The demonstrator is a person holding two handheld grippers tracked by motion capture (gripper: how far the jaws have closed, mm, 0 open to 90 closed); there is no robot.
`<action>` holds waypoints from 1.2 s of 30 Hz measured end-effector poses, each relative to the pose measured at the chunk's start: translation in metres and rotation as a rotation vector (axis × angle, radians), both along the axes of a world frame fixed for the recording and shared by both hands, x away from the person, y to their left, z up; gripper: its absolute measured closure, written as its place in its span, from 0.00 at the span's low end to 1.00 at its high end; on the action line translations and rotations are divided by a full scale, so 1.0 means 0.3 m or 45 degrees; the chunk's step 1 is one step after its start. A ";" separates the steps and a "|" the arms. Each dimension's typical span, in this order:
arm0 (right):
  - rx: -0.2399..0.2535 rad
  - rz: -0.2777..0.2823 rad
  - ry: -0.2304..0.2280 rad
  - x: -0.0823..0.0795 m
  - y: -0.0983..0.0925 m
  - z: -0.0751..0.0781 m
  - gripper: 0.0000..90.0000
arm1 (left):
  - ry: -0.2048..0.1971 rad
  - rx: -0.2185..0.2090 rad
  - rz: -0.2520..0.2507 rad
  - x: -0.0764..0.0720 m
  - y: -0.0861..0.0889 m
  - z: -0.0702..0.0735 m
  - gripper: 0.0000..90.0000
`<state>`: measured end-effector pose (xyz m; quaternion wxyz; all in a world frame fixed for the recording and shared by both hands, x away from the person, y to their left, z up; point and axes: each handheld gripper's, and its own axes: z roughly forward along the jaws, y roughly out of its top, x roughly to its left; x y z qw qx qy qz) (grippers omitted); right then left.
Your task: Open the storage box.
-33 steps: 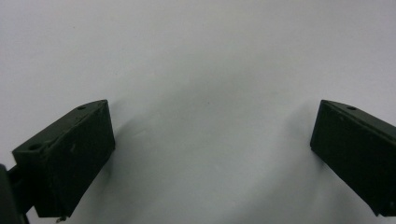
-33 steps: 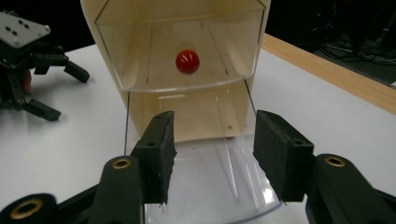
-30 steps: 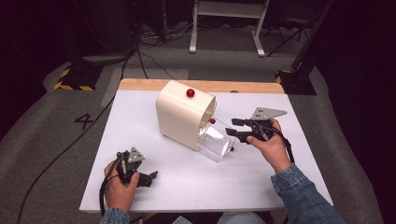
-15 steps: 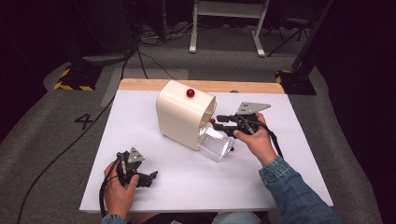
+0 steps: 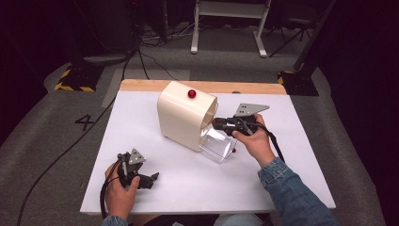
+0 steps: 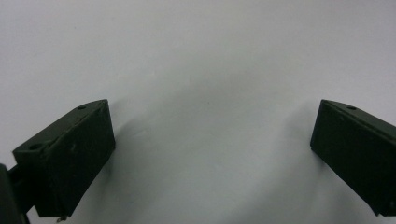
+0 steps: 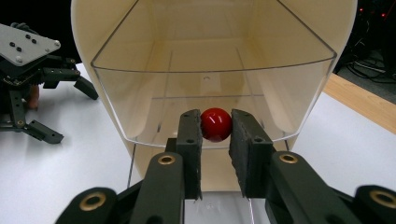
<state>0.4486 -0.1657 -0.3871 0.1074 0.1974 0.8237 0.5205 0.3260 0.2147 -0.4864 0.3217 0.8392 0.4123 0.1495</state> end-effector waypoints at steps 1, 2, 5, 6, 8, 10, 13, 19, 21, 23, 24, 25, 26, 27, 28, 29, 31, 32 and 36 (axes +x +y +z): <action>0.001 0.000 0.003 0.000 -0.002 0.000 0.82 | -0.001 0.001 0.000 0.000 0.000 0.000 0.00; 0.001 0.002 0.005 -0.001 -0.005 0.001 0.82 | -0.001 0.001 0.000 0.000 0.000 0.000 0.00; -0.004 -0.001 0.006 -0.010 -0.018 0.006 0.82 | 0.000 0.000 0.000 0.000 0.000 0.000 0.00; -0.004 -0.001 0.006 -0.010 -0.018 0.006 0.82 | 0.000 0.000 0.000 0.000 0.000 0.000 0.00; -0.012 -0.006 -0.001 -0.022 -0.037 0.010 0.82 | 0.000 0.001 -0.001 0.000 0.000 0.000 0.00; -0.011 -0.009 -0.001 -0.027 -0.045 0.011 0.82 | -0.001 0.001 0.000 0.000 0.000 0.000 0.00; -0.011 -0.015 0.000 -0.045 -0.078 0.014 0.82 | -0.001 0.002 0.000 0.000 0.000 0.000 0.00; -0.012 -0.020 0.004 -0.067 -0.122 0.018 0.82 | 0.007 -0.005 0.005 0.000 -0.001 0.000 0.00; -0.012 -0.024 0.003 -0.075 -0.137 0.020 0.82 | 0.009 -0.002 0.001 0.001 -0.001 0.001 0.00; -0.013 -0.028 0.003 -0.088 -0.157 0.023 0.82 | 0.009 0.002 0.000 0.001 0.000 0.001 0.00; -0.015 -0.031 0.002 -0.092 -0.163 0.024 0.82 | 0.009 0.002 -0.001 0.001 0.000 0.001 0.00; -0.015 -0.031 0.001 -0.096 -0.170 0.024 0.82 | 0.009 0.001 0.000 0.002 0.000 0.001 0.00; -0.015 -0.031 0.001 -0.096 -0.170 0.024 0.82 | 0.009 0.001 0.000 0.002 0.000 0.001 0.00; -0.015 -0.034 0.003 -0.103 -0.182 0.024 0.82 | 0.009 0.001 -0.001 0.002 0.000 0.002 0.00; -0.015 -0.033 0.000 -0.106 -0.188 0.024 0.82 | 0.010 0.000 0.000 0.002 0.000 0.002 0.00; -0.016 -0.036 0.002 -0.110 -0.193 0.024 0.82 | 0.010 0.000 0.000 0.002 0.000 0.002 0.00; -0.015 -0.041 -0.001 -0.115 -0.205 0.024 0.82 | 0.011 0.000 0.000 0.002 0.000 0.002 0.00; -0.013 -0.041 0.002 -0.118 -0.210 0.024 0.82 | 0.011 -0.002 0.000 0.002 0.000 0.001 0.00; -0.017 -0.041 -0.001 -0.125 -0.224 0.027 0.82 | 0.010 0.001 0.000 0.002 0.000 0.001 0.00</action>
